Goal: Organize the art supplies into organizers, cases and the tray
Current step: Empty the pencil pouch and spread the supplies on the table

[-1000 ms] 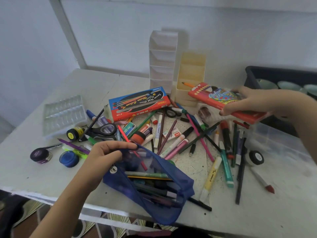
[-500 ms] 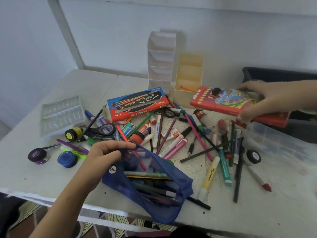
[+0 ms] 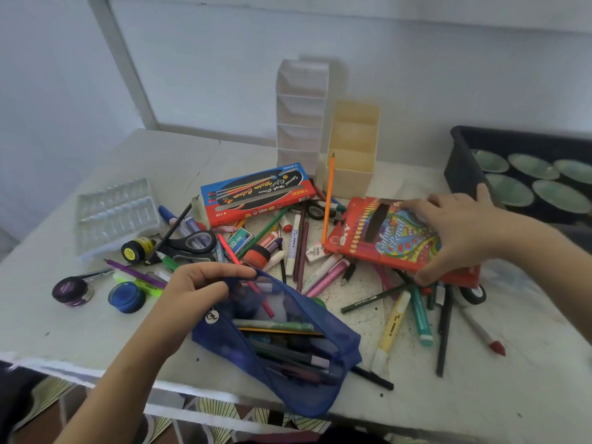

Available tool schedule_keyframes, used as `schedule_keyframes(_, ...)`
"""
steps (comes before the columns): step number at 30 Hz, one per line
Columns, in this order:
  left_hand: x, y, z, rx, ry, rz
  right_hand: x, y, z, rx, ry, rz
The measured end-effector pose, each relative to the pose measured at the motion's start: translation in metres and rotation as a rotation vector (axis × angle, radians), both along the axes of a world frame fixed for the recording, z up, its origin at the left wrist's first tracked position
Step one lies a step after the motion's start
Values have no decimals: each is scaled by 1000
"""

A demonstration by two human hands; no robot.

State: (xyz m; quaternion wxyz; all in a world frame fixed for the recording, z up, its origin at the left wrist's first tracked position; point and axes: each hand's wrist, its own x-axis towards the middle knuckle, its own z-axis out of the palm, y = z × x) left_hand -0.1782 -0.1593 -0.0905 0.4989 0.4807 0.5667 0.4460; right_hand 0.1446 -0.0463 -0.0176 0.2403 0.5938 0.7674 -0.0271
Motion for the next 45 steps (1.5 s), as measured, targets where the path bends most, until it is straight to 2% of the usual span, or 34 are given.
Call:
schedule_keyframes(6, -3, -1, 1, 8, 45, -31, -9, -6, -16, 13, 65, -6)
schedule_keyframes(10, -4, -2, 1, 12, 62, -36, -30, -22, -13, 86, 254, 137)
schedule_keyframes(14, -5, -2, 0, 45, 88, -53, -59, -58, -5, -250, 604, 301)
schedule_keyframes(17, -8, -3, 0, 88, 149, -55, -74, -72, -18, -398, 745, 398)
schedule_keyframes(20, -11, -5, 3, 128, 220, -58, -82, -78, -25, -366, 740, 387)
schedule_keyframes(24, -17, -9, 4, 128, 216, -62, -84, -92, -22, -278, 736, 403)
schedule_keyframes(28, -26, -15, 9, 157, 216, -156, -86, -101, -22, -300, 567, 437)
schedule_keyframes(33, -52, -20, 9, 97, 182, -331, -77, -92, -19, -362, 511, 364)
schedule_keyframes(36, -63, -25, 10, 84, 131, -368, -73, -89, -20, -370, 483, 316)
schedule_keyframes(42, -62, -33, 9, 203, 388, -377, -75, -86, -18, -310, 450, 213)
schedule_keyframes(45, -59, -30, 6, 287, 417, -305, -76, -83, -17, -255, 423, 158)
